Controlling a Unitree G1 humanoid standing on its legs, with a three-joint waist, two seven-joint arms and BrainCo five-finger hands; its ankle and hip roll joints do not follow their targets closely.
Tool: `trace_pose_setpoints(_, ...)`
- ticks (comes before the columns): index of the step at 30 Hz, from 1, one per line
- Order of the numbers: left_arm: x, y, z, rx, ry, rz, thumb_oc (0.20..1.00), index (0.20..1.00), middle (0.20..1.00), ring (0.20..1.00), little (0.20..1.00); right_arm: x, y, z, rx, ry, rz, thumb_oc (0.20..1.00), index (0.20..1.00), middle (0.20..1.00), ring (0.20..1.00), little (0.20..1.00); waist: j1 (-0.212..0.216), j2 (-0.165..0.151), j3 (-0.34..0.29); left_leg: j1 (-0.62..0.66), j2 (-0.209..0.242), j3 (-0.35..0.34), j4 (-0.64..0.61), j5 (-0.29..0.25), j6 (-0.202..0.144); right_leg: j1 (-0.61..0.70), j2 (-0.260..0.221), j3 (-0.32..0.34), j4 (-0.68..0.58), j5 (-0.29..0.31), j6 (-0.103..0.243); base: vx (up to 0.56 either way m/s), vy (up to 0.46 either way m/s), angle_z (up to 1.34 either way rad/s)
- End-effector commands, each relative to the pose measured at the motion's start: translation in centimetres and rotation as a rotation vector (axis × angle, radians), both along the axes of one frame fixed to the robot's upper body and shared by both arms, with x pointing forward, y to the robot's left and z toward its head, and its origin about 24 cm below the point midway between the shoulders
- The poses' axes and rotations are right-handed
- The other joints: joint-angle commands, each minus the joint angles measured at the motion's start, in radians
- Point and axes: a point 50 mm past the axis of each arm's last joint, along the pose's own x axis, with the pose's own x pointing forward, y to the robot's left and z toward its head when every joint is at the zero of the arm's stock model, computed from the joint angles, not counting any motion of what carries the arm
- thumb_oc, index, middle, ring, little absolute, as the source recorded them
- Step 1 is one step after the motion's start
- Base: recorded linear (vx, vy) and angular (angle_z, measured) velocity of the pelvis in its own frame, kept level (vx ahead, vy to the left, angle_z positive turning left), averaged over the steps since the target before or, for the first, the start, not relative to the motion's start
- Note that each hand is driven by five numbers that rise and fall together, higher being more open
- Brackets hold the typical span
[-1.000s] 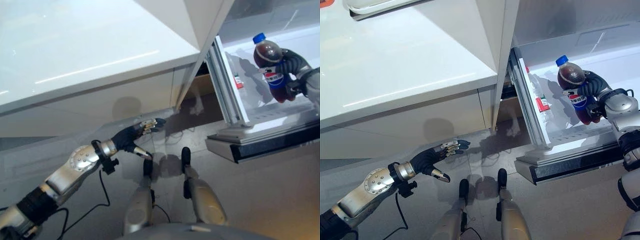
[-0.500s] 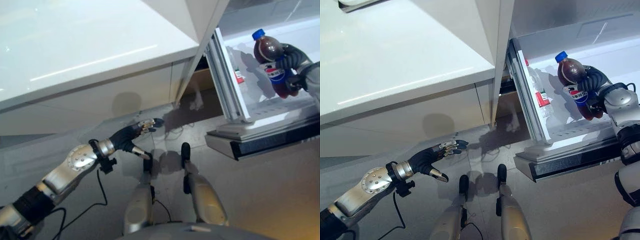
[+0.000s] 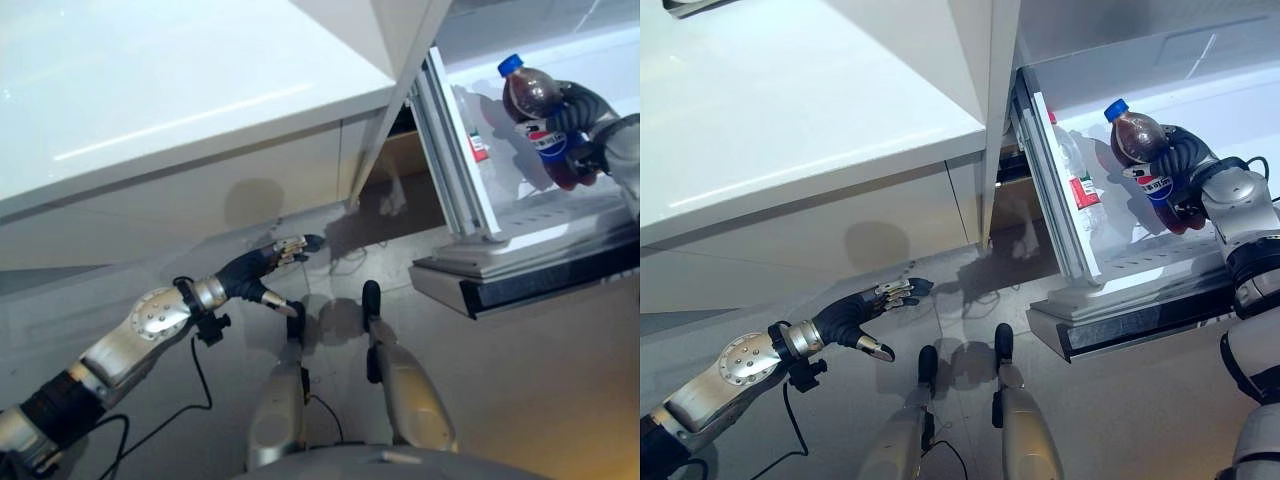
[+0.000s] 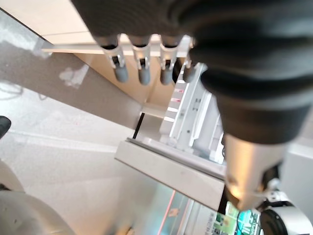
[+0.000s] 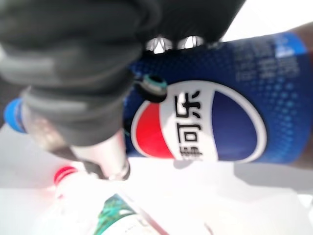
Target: Take the drinks into the refrigerator
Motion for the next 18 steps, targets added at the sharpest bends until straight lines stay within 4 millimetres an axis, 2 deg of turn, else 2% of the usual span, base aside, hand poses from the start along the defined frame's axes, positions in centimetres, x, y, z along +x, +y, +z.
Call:
trace_pose_setpoints(1,-1.56,-0.8,1.56,-0.041,-0.085,-0.055,1.0,1.0,1.0,1.0,1.0,0.45,1.19,3.73,-0.015,-0.139,0.016,0.2,0.2,0.2,0.2,0.2,0.001,-0.031,0.004,-0.006,-0.016,-0.016,-0.02,0.055,0.022,-0.089,0.021,0.0,0.227,-0.133,0.051,0.0,0.0,0.0)
trace_pose_setpoints(2,-1.57,-0.82,1.55,-0.041,-0.086,-0.054,1.0,1.0,1.0,1.0,1.0,0.46,1.23,3.73,-0.016,-0.139,0.017,0.457,0.457,0.457,0.457,0.457,0.001,-0.031,0.005,-0.005,-0.015,-0.016,-0.02,0.055,0.022,-0.088,0.021,0.0,0.228,-0.134,0.05,0.0,0.0,0.0)
trace_pose_setpoints(3,-1.55,-0.75,1.54,-0.037,-0.088,-0.051,1.0,1.0,1.0,1.0,1.0,0.47,1.26,3.81,-0.016,-0.14,0.019,1.0,1.0,1.0,1.0,1.0,0.001,-0.03,0.006,-0.005,-0.015,-0.016,-0.02,0.055,0.022,-0.089,0.021,0.0,0.23,-0.136,0.05,0.0,0.0,0.0)
trace_pose_setpoints(18,-1.55,-0.83,1.55,-0.048,-0.099,-0.041,1.0,1.0,1.0,1.0,1.0,0.66,1.56,3.87,-0.031,-0.145,0.014,1.0,1.0,1.0,1.0,1.0,-0.003,-0.027,0.0,0.005,-0.015,-0.014,-0.022,0.046,0.022,-0.089,0.019,-0.003,0.236,-0.138,0.051,0.0,0.001,-0.01)
